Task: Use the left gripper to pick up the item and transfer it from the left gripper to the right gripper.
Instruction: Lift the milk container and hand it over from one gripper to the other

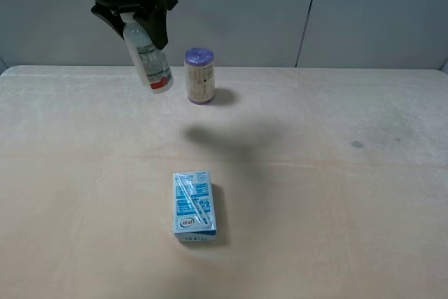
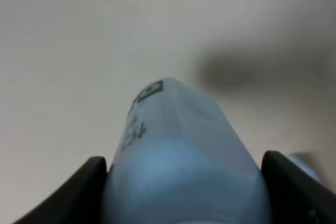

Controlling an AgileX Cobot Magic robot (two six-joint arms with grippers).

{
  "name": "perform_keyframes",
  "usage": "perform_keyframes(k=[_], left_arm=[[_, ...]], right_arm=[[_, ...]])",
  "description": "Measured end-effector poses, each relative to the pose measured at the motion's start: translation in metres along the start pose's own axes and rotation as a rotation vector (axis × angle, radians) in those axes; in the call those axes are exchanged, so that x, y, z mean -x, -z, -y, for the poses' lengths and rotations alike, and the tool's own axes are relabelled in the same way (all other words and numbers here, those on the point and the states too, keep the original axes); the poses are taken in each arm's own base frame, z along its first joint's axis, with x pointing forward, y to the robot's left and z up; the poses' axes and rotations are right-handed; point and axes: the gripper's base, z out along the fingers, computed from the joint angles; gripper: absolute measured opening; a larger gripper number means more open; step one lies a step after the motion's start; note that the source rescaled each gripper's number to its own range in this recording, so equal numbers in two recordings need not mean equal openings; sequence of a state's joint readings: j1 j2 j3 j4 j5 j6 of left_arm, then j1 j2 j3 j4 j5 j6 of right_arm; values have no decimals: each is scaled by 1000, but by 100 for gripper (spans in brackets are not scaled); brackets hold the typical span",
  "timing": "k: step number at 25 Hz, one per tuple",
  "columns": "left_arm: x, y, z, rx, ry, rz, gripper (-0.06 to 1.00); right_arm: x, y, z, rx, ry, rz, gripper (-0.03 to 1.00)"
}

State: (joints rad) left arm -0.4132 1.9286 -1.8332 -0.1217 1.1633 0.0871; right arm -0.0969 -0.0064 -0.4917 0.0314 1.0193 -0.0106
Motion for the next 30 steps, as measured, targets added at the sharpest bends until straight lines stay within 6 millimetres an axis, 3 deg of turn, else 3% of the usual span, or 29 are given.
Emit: perform_keyframes(k=[9, 20, 30], left_arm=[[2, 12, 38, -277, 60, 39, 0], [-6, -14, 119, -484, -35, -53, 0], [-6, -50, 132, -600, 12, -108, 0]], right_arm=[[0, 0, 0, 0, 0, 1, 100], [0, 0, 0, 0, 0, 0, 100], [0, 0, 0, 0, 0, 0, 100]])
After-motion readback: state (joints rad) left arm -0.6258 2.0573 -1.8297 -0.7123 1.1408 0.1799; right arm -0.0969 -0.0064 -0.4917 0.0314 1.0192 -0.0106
